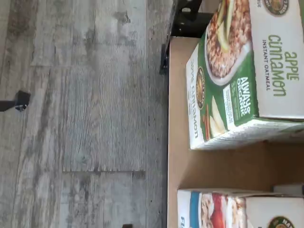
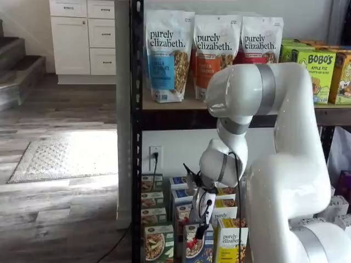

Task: Pick up the blue and white box that is on the bottom shelf, the second box from the left

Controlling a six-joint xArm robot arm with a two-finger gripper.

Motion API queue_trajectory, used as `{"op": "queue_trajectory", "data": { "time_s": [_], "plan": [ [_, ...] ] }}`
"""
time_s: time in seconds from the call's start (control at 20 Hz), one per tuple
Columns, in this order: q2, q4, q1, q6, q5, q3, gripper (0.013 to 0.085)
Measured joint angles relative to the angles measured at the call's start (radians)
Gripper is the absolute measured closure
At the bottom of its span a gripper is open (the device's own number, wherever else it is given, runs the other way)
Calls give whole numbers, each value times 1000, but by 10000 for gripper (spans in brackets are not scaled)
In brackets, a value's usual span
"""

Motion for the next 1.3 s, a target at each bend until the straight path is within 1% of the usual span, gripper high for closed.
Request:
{"op": "queue_trajectory", "data": {
  "time_s": [0.15,0.3,0.45,0.65,1.0,1.3],
  "plan": [
    [14,-22,-1,21,12,-23,130],
    [28,-19,1,21,10,-42,130],
    [41,-18,3,20,-13,-52,130],
    [69,-38,3,35,-44,-70,130],
    [136,-64,0,54,-58,-137,130],
    [192,-82,-9,64,-48,-208,130]
  ]
}}
